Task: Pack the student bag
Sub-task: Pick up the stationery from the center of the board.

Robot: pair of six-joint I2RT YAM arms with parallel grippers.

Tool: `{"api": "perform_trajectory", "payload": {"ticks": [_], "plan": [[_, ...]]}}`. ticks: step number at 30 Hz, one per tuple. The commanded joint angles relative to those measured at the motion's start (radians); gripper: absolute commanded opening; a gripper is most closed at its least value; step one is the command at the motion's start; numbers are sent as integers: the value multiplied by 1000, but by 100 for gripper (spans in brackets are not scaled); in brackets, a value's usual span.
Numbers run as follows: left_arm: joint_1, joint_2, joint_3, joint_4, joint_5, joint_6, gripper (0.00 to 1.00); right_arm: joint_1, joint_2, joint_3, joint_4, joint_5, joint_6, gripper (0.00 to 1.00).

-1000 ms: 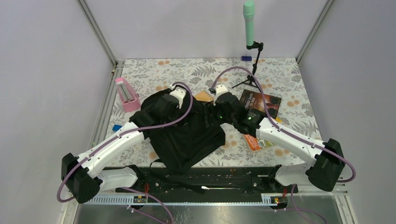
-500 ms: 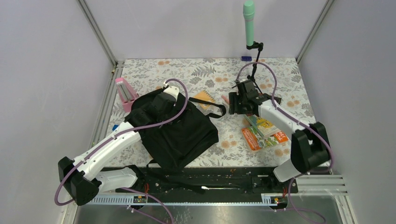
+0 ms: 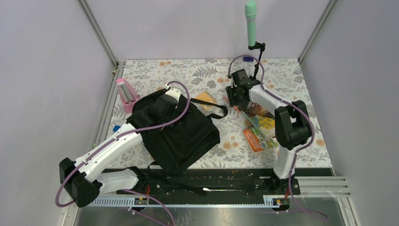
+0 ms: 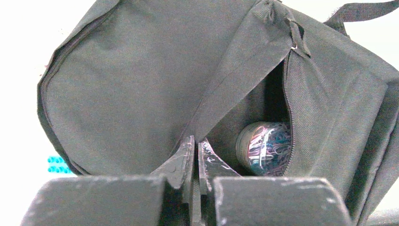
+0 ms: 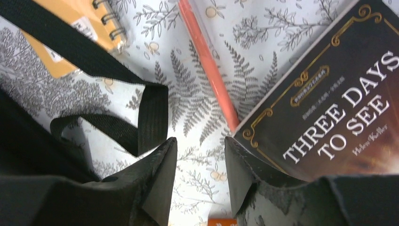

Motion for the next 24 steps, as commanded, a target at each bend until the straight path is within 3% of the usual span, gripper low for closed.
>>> {"api": "perform_trajectory", "payload": {"ticks": [1, 9, 24], "plan": [[7, -34, 13, 69, -7, -18, 0, -2, 71, 98, -50, -12, -59, 48], [7, -36, 12, 69, 8, -23, 0, -10, 189, 241, -157, -20, -32, 49], [7, -60, 8, 72, 14, -26, 0, -46, 284, 305, -217, -35, 47, 51]]}}
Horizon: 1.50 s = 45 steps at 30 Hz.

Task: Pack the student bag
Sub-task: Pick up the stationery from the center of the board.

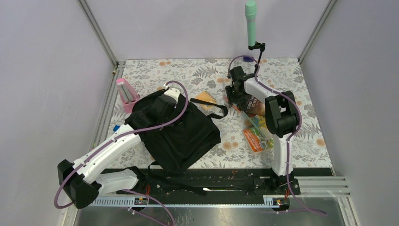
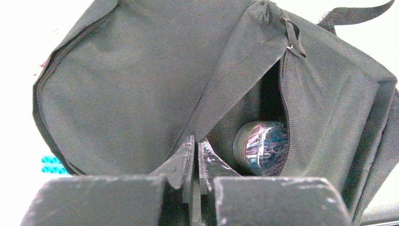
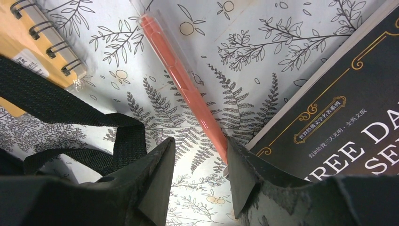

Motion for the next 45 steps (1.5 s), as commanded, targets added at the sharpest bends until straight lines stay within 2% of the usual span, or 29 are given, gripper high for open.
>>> {"api": "perform_trajectory", "payload": {"ticks": [1, 13, 20, 26, 41, 45], "plan": [[7, -44, 9, 71, -3, -10, 0, -3, 29, 53, -52, -12, 21, 51], [7, -41, 9, 71, -2, -9, 0, 10, -26, -52, -18, -92, 61, 42], [8, -35, 10, 71, 3, -10, 0, 83, -59, -105, -6, 94, 85, 41], [6, -38, 9, 71, 0, -10, 0, 101, -68, -128, -5, 196, 131, 35], [7, -31, 9, 71, 4, -10, 0, 103, -61, -135, 25, 182, 113, 29], [8, -29, 9, 71, 3, -11, 0, 103, -56, -129, 24, 180, 113, 25]]}}
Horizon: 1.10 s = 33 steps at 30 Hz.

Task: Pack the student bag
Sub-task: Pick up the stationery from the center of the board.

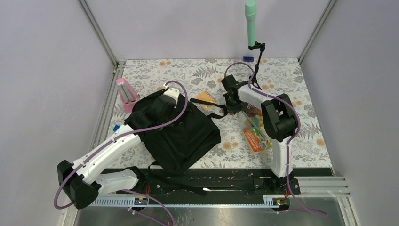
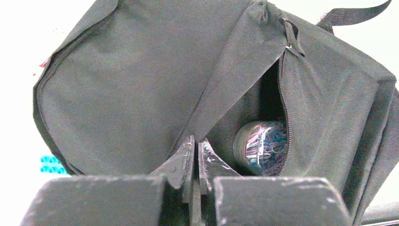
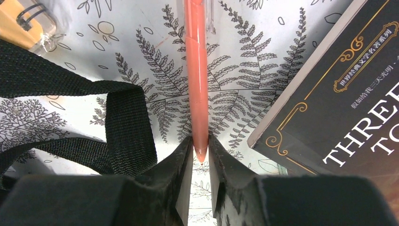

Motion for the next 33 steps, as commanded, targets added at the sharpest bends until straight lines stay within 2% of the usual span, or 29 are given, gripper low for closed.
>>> {"api": "perform_trajectory", "payload": {"ticks": [1, 7, 10, 19, 26, 30, 33], "plan": [[7, -22, 9, 71, 0, -7, 0, 0, -3, 1, 6, 11, -1, 23], [7, -23, 10, 71, 0, -7, 0, 0, -17, -14, 13, 2, -6, 11], [6, -18, 8, 71, 0, -4, 0, 0, -66, -46, 15, -41, -9, 0], [6, -16, 9, 77, 27, -4, 0, 10, -400, -227, 5, -151, -7, 0], [6, -26, 3, 94, 81, -13, 0, 50, -629, -330, -54, -341, 42, 0], [6, -46, -6, 109, 117, -39, 0, 81, -722, -381, -67, -470, 123, 0], [1, -73, -26, 129, 144, -93, 0, 96, -780, -422, -47, -584, 242, 0]]}}
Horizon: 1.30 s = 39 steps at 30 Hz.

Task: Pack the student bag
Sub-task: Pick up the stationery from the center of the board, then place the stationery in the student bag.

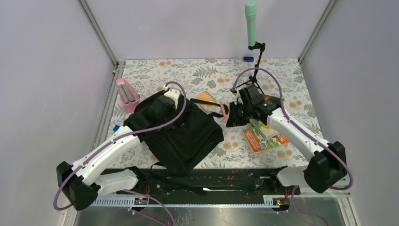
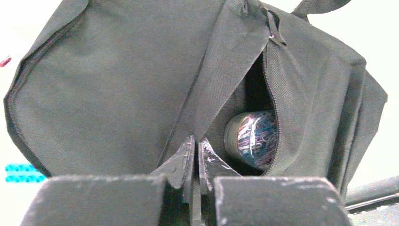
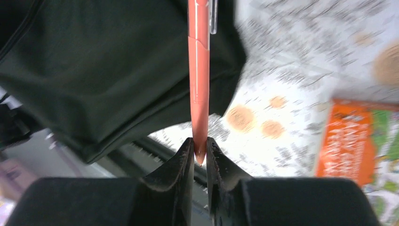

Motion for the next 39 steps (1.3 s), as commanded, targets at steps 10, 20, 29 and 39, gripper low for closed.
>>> {"api": "perform_trajectory", "payload": {"ticks": [10, 20, 29, 39], "plan": [[-93, -152, -194, 295, 31, -317, 0, 183, -217, -138, 166, -282, 623, 0], [-165, -157, -282, 383, -49, -406, 0, 392, -247, -299, 605, -81, 1042, 0], [-171, -199, -323, 397, -99, -415, 0, 491, -129, -302, 826, -8, 1221, 0], [-172, -245, -346, 412, -132, -387, 0, 530, -96, -325, 847, 53, 1358, 0]]}}
